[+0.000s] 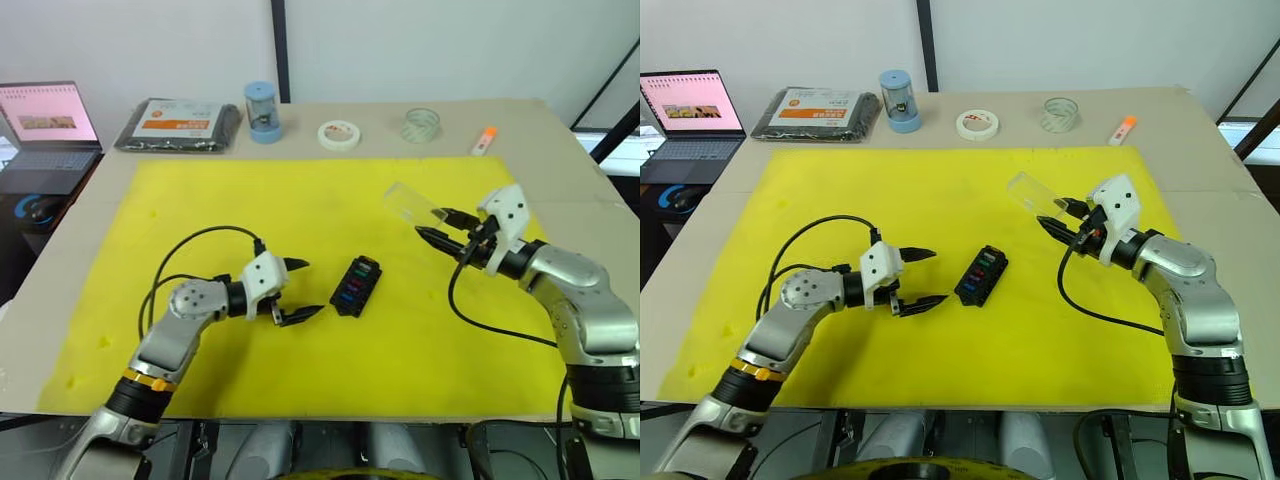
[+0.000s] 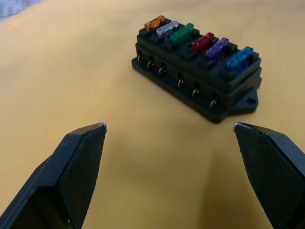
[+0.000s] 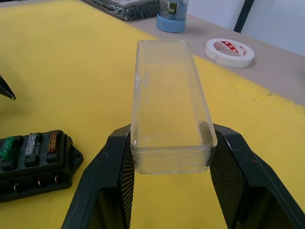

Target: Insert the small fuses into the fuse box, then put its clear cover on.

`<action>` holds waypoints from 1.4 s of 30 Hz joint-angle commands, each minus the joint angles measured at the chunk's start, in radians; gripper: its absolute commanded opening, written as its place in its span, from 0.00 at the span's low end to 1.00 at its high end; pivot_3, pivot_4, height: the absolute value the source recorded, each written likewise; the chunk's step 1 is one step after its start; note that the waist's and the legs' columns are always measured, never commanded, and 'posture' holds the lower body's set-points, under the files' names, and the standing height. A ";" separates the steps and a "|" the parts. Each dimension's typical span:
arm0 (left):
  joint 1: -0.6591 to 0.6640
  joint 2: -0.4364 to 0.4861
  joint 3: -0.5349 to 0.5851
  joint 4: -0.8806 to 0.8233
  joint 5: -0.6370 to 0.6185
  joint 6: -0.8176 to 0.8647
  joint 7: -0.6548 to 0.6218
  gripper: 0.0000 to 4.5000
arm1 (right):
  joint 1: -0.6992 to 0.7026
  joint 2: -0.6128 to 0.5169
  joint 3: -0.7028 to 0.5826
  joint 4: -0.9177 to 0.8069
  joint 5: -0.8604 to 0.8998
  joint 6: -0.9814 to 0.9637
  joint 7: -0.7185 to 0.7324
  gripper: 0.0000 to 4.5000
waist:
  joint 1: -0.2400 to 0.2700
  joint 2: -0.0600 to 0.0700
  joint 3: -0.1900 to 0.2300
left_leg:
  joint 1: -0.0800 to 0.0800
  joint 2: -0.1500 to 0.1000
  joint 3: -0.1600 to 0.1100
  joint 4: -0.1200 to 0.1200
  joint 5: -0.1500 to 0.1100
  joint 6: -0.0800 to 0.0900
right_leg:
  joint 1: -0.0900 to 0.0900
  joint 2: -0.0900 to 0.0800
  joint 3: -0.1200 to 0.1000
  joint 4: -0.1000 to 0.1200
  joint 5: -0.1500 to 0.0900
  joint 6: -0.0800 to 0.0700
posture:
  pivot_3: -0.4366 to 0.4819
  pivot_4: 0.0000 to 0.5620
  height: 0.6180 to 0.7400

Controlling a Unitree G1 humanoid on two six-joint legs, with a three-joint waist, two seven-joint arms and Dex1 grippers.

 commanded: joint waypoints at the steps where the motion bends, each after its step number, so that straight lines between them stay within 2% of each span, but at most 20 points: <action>1: -0.010 -0.017 -0.015 0.010 0.021 -0.023 0.011 1.00 | -0.015 -0.008 -0.012 -0.048 0.013 -0.009 -0.002 0.41 | 0.000 0.000 0.000 | 0.000 0.000 0.000 0.000 0.000 0.000 | 0.000 0.000 0.000 0.000 0.000 0.000 | 0.48 0.27 1.00; 9: -0.034 -0.047 -0.002 0.090 0.106 -0.086 0.100 1.00 | -0.002 -0.006 -0.015 -0.057 0.013 -0.010 -0.007 0.41 | 0.000 0.000 0.000 | 0.001 0.000 0.000 0.000 0.000 0.000 | 0.000 0.000 0.000 0.001 0.000 0.000 | 0.48 0.27 1.00; 18: -0.081 -0.097 0.039 0.130 0.108 -0.038 0.206 1.00 | -0.002 -0.004 -0.017 -0.046 0.010 -0.018 -0.009 0.41 | -0.001 0.000 0.000 | 0.001 0.000 0.000 0.000 0.000 0.000 | 0.000 0.000 0.000 0.001 0.000 0.000 | 0.48 0.27 1.00; 22: -0.077 -0.095 0.044 0.115 0.102 -0.024 0.212 1.00 | -0.008 0.001 -0.013 -0.035 0.006 -0.021 -0.014 0.41 | -0.001 0.000 0.000 | 0.001 0.000 0.000 0.000 0.000 0.000 | 0.000 0.000 0.000 0.001 0.000 0.000 | 0.48 0.27 1.00; 24: -0.058 -0.088 0.059 0.077 0.055 -0.001 0.182 1.00 | -0.005 0.002 -0.014 -0.036 0.007 -0.019 -0.016 0.41 | -0.001 0.000 0.000 | 0.001 0.000 0.000 0.000 0.000 0.000 | 0.000 0.000 0.000 0.001 0.000 0.000 | 0.48 0.27 1.00; 28: -0.007 -0.044 0.071 -0.036 -0.063 0.072 0.057 1.00 | -0.001 -0.003 -0.016 -0.030 0.009 -0.021 -0.010 0.41 | -0.002 0.000 0.000 | 0.001 0.001 0.000 0.000 0.000 0.000 | 0.000 0.000 0.000 0.001 0.000 0.000 | 0.48 0.27 1.00; 31: 0.010 -0.006 0.057 -0.097 -0.100 0.134 0.008 1.00 | -0.005 -0.003 -0.017 -0.029 0.010 -0.019 -0.011 0.41 | -0.002 0.000 0.000 | 0.000 0.001 0.000 0.000 0.000 0.000 | 0.000 0.000 0.000 0.001 0.000 0.000 | 0.48 0.27 1.00; 34: 0.010 -0.014 0.032 -0.116 -0.093 0.160 0.009 1.00 | -0.007 -0.001 -0.016 -0.028 0.009 -0.020 -0.014 0.41 | 0.000 0.000 0.000 | 0.001 0.000 0.000 0.000 0.000 0.000 | 0.000 0.000 0.000 0.001 0.000 0.000 | 0.48 0.27 1.00; 38: 0.005 -0.094 -0.030 -0.077 -0.017 0.135 0.092 1.00 | -0.008 -0.002 -0.018 -0.026 0.006 -0.019 -0.020 0.41 | 0.001 0.000 0.000 | 0.000 0.000 0.000 0.000 0.000 0.000 | 0.000 0.000 0.000 0.000 0.000 0.000 | 0.48 0.27 1.00; 42: 0.009 -0.131 -0.069 -0.045 0.032 0.117 0.130 1.00 | 0.000 -0.005 -0.024 -0.046 0.011 -0.007 -0.029 0.41 | -0.002 0.000 0.000 | 0.000 0.000 0.000 0.000 0.000 0.000 | 0.000 0.000 0.000 0.000 0.000 0.000 | 0.48 0.27 1.00</action>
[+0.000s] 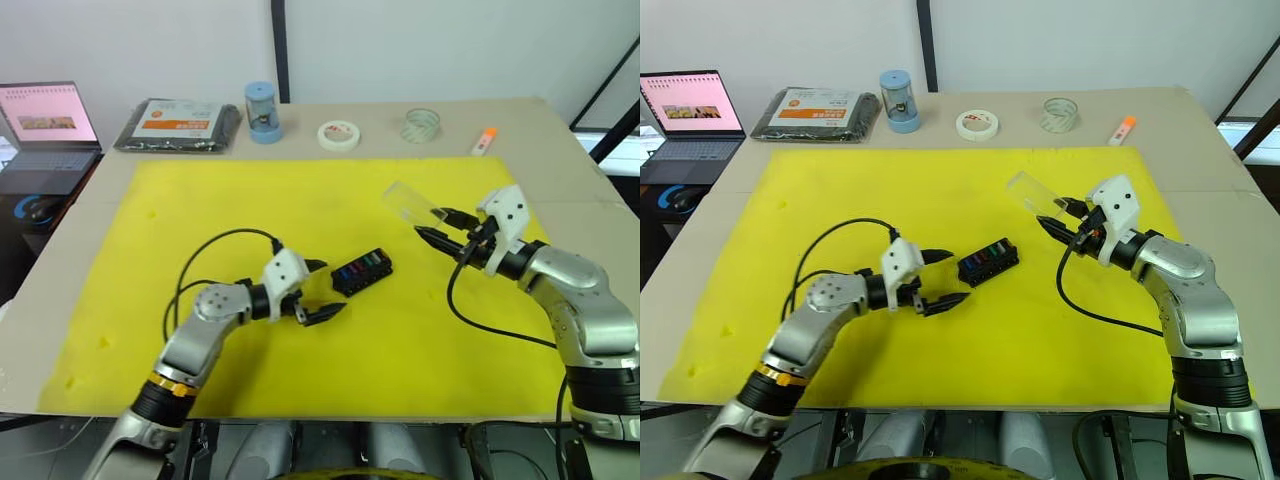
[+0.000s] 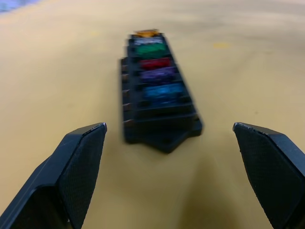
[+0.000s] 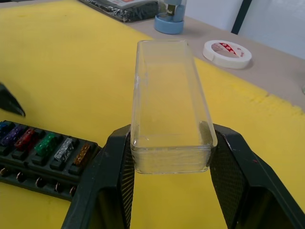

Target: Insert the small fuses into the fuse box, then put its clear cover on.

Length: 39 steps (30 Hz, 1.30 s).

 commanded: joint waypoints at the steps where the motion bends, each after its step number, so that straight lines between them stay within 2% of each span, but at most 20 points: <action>1: -0.007 -0.025 -0.021 0.023 0.046 -0.033 0.046 1.00 | -0.004 -0.012 -0.024 -0.038 0.012 -0.003 -0.005 0.41 | -0.002 0.000 0.000 | 0.000 0.000 0.000 0.000 0.000 0.000 | 0.000 0.000 0.000 0.000 0.000 0.000 | 0.48 0.27 1.00; 8: -0.033 -0.089 -0.047 0.133 0.141 -0.060 0.154 1.00 | -0.005 -0.020 -0.028 -0.053 0.015 0.012 -0.006 0.41 | 0.004 0.000 -0.001 | 0.001 0.000 0.000 0.000 0.000 0.000 | 0.001 0.000 0.000 0.000 0.000 0.000 | 0.48 0.27 1.00; 21: -0.010 -0.145 -0.033 0.127 0.160 -0.005 0.251 1.00 | -0.011 -0.015 -0.026 -0.048 0.010 0.003 -0.009 0.41 | 0.003 0.000 -0.001 | 0.002 -0.001 0.000 0.001 0.000 0.000 | 0.003 0.000 0.000 0.000 0.000 0.000 | 0.48 0.27 1.00; 24: -0.007 -0.150 -0.046 0.128 0.142 -0.004 0.228 0.86 | -0.011 -0.014 -0.026 -0.045 0.009 -0.001 -0.010 0.41 | 0.003 0.000 -0.001 | 0.002 -0.001 0.000 0.001 0.000 0.000 | 0.003 0.000 0.000 0.000 0.000 0.000 | 0.48 0.27 1.00; 27: -0.012 -0.144 -0.050 0.133 0.130 -0.001 0.200 0.64 | -0.010 -0.014 -0.027 -0.044 0.009 -0.004 -0.010 0.41 | 0.003 0.000 -0.001 | 0.002 -0.001 0.000 0.001 0.000 0.000 | 0.003 0.000 0.000 0.000 0.000 0.000 | 0.48 0.27 1.00; 28: -0.016 -0.141 -0.049 0.137 0.129 -0.004 0.193 0.61 | -0.010 -0.013 -0.027 -0.043 0.009 -0.004 -0.011 0.41 | 0.003 0.000 -0.001 | 0.002 -0.001 0.000 0.001 0.000 0.000 | 0.003 0.000 0.000 0.000 0.000 0.000 | 0.48 0.27 1.00; 32: -0.047 -0.102 -0.045 0.178 0.152 -0.065 0.160 0.61 | -0.011 -0.008 -0.026 -0.041 0.007 -0.010 -0.017 0.41 | 0.002 0.000 -0.001 | 0.002 -0.001 0.000 0.001 0.000 0.000 | 0.003 0.000 0.000 0.000 0.000 0.000 | 0.48 0.27 1.00; 35: -0.067 -0.069 -0.017 0.180 0.119 -0.097 0.109 0.61 | -0.010 -0.008 -0.023 -0.049 0.010 -0.011 -0.017 0.41 | 0.000 0.000 -0.001 | 0.003 0.000 0.000 0.001 0.000 0.000 | 0.003 0.000 0.000 0.000 0.000 0.000 | 0.48 0.27 1.00; 38: -0.080 -0.032 0.011 0.174 0.057 -0.119 0.016 0.61 | -0.013 -0.012 -0.020 -0.052 0.013 -0.016 -0.006 0.41 | -0.005 0.000 -0.001 | 0.003 0.001 0.000 0.000 0.000 0.000 | 0.002 0.001 0.000 0.001 0.000 0.000 | 0.48 0.27 1.00; 39: -0.087 0.013 0.012 0.181 0.044 -0.150 -0.052 0.61 | -0.019 -0.018 -0.010 -0.066 0.026 -0.009 0.015 0.41 | -0.006 0.000 -0.001 | 0.003 0.001 0.000 0.000 0.000 0.000 | 0.002 0.001 0.000 0.001 0.000 0.000 | 0.48 0.27 1.00</action>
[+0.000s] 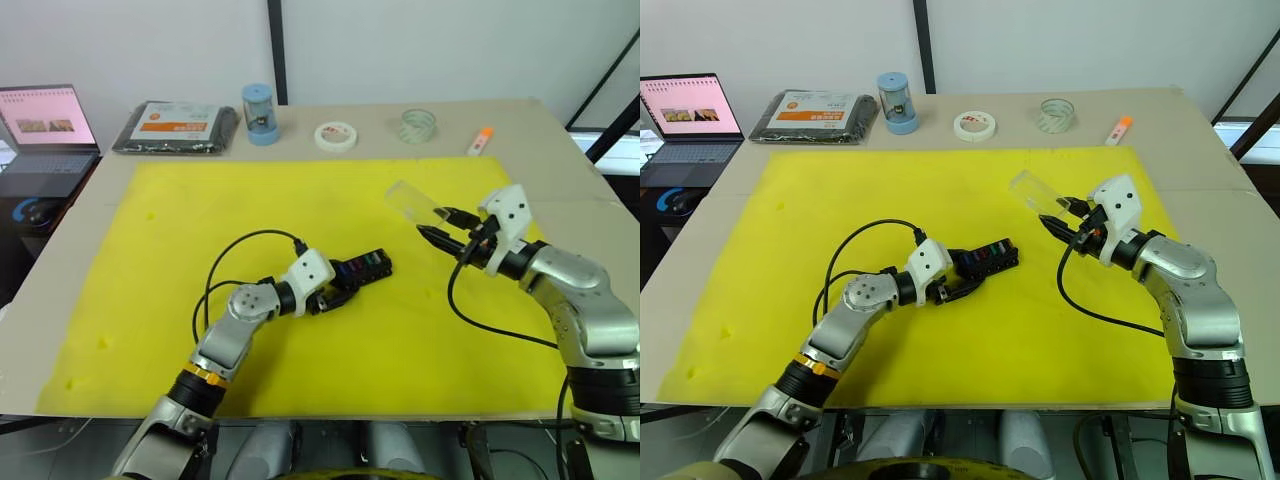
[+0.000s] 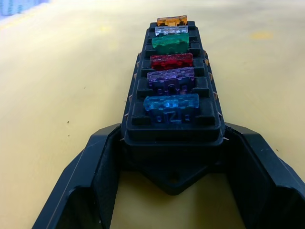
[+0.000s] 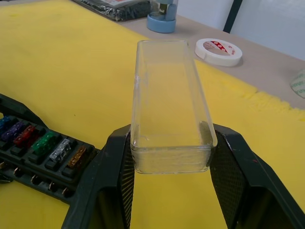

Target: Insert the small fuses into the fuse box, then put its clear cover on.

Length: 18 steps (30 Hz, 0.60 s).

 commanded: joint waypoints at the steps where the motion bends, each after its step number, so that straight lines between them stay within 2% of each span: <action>1: -0.008 0.119 0.039 0.016 -0.074 -0.074 -0.209 0.61 | -0.028 -0.025 0.012 -0.084 0.043 -0.005 0.061 0.41 | -0.003 0.000 0.000 | 0.000 0.000 0.000 0.000 0.000 0.000 | -0.001 0.000 0.000 0.000 0.000 0.000 | 0.48 0.27 1.00; 4: -0.013 0.211 0.049 0.037 -0.163 -0.146 -0.418 0.61 | -0.059 -0.058 0.060 -0.142 0.102 0.036 0.166 0.41 | -0.017 0.002 0.001 | -0.001 0.002 0.000 -0.001 0.000 0.000 | -0.002 0.001 0.000 0.000 0.000 0.000 | 0.48 0.27 1.00; 6: -0.032 0.229 0.051 0.080 -0.169 -0.183 -0.467 0.61 | -0.079 -0.071 0.079 -0.148 0.103 0.025 0.199 0.41 | -0.017 0.002 0.001 | -0.001 0.002 0.000 -0.001 0.000 0.000 | -0.002 0.001 0.000 0.000 0.000 0.000 | 0.48 0.27 1.00; 8: -0.050 0.229 0.055 0.124 -0.163 -0.210 -0.490 0.61 | -0.088 -0.081 0.092 -0.149 0.108 0.023 0.227 0.41 | -0.010 0.001 0.001 | -0.001 0.001 0.000 0.000 0.000 0.000 | 0.000 0.000 -0.001 -0.001 0.000 0.000 | 0.48 0.27 1.00; 12: -0.070 0.202 0.056 0.220 -0.124 -0.309 -0.488 0.61 | -0.054 -0.147 0.165 -0.195 0.099 -0.020 0.371 0.41 | 0.006 0.000 0.001 | -0.002 0.000 -0.001 0.000 -0.001 0.001 | -0.001 -0.001 -0.001 -0.002 0.000 0.000 | 0.48 0.27 1.00; 18: -0.039 0.176 0.055 0.200 -0.125 -0.315 -0.472 0.61 | -0.031 -0.161 0.241 -0.240 0.100 -0.003 0.410 0.41 | 0.005 0.000 0.001 | -0.002 0.000 -0.001 0.001 -0.001 0.001 | 0.000 -0.001 -0.001 -0.002 0.000 0.000 | 0.48 0.27 1.00</action>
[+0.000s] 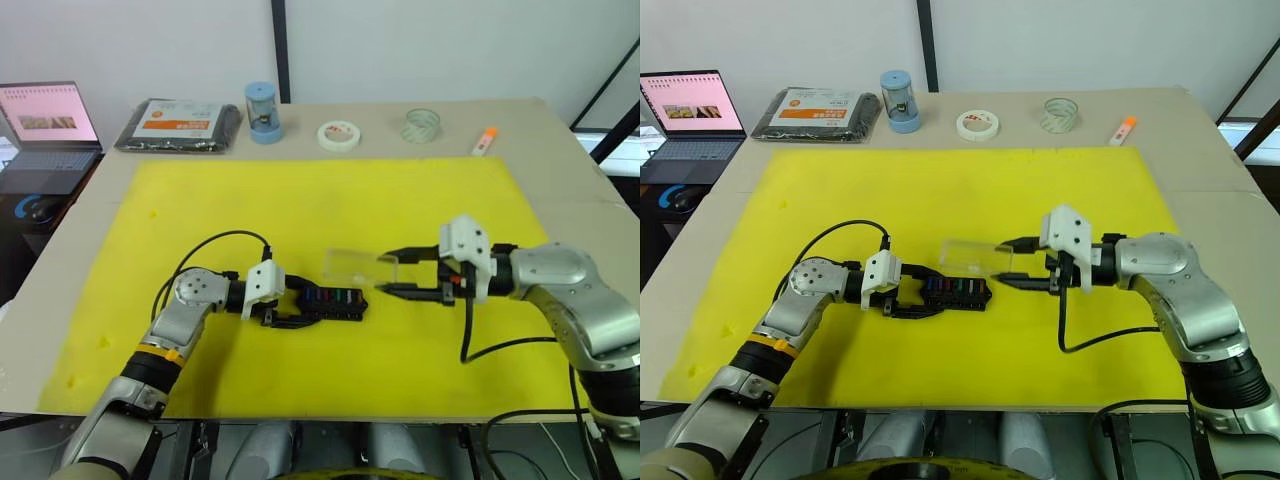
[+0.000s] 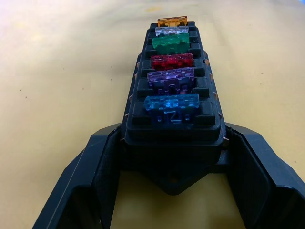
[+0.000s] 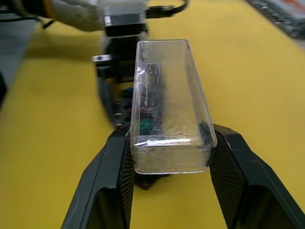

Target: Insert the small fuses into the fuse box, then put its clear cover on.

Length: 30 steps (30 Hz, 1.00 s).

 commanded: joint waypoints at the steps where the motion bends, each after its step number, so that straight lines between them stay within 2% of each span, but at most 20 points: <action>1: 0.018 -0.017 0.001 -0.020 0.009 -0.008 0.016 0.61 | -0.016 0.002 0.033 -0.040 -0.006 0.007 0.002 0.41 | 0.000 0.000 0.000 | 0.000 0.000 0.000 0.000 0.000 0.000 | 0.000 0.000 0.000 0.000 0.000 0.000 | 0.48 0.27 1.00; 12: 0.021 -0.023 0.001 -0.035 0.019 -0.007 0.010 0.61 | -0.074 0.073 0.121 0.086 -0.092 -0.050 -0.011 0.41 | 0.000 0.000 0.000 | 0.000 0.000 0.000 0.000 0.000 0.000 | 0.000 0.000 0.000 0.000 0.000 0.000 | 0.48 0.27 1.00; 30: 0.021 -0.022 -0.002 -0.036 0.027 0.000 -0.003 0.61 | -0.088 0.092 0.152 0.162 -0.132 -0.090 0.029 0.41 | 0.000 0.000 0.000 | 0.000 0.000 0.000 0.000 0.000 0.000 | -0.001 0.000 0.000 0.000 0.000 0.000 | 0.48 0.27 1.00</action>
